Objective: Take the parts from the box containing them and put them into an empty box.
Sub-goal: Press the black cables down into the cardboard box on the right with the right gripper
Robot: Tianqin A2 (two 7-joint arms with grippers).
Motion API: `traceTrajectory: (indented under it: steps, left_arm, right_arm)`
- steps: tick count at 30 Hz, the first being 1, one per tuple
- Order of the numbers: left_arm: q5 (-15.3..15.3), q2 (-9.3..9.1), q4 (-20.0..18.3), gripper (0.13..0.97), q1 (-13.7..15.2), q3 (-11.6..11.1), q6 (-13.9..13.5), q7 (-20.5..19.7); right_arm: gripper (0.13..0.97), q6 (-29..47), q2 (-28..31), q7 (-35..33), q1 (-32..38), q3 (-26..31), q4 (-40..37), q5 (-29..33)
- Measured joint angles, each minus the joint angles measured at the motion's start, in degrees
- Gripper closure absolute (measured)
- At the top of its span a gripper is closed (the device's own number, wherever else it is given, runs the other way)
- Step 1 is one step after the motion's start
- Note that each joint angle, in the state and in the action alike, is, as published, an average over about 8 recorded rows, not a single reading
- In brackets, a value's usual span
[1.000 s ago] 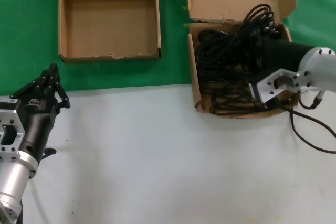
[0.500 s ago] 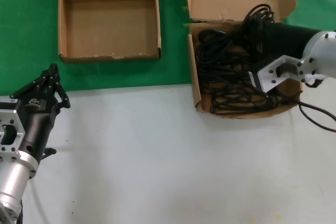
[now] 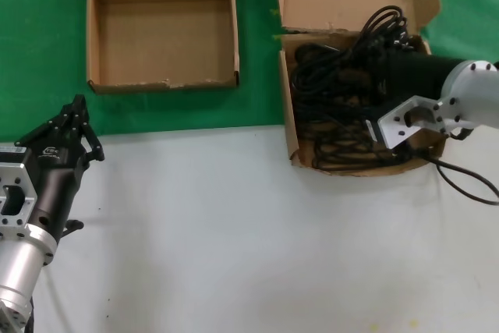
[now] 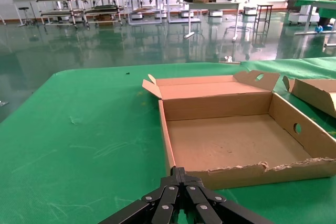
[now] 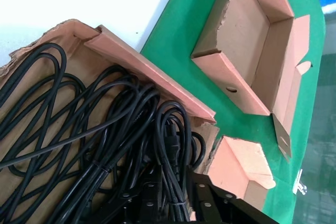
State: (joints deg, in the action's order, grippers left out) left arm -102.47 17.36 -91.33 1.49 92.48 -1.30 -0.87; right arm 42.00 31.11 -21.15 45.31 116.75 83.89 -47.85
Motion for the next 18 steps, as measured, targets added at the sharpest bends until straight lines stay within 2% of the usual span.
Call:
traceTrajectory:
  steps: [9, 13, 18]
  left_arm:
    - [0.0, 0.00, 0.0, 0.952, 0.0, 0.0, 0.0, 0.0]
    - [0.0, 0.00, 0.0, 0.952, 0.0, 0.0, 0.0, 0.0]
    - [0.0, 0.00, 0.0, 0.952, 0.0, 0.0, 0.0, 0.0]
  right_arm:
    - [0.754, -0.2, -1.1, -0.7, 0.9, 1.0, -2.3, 0.2]
    - [0.754, -0.5, -1.8, -1.0, 1.5, 1.4, -3.6, 0.4]
    - [0.664, -1.5, -2.9, -2.0, 2.4, 2.0, -5.7, 0.3]
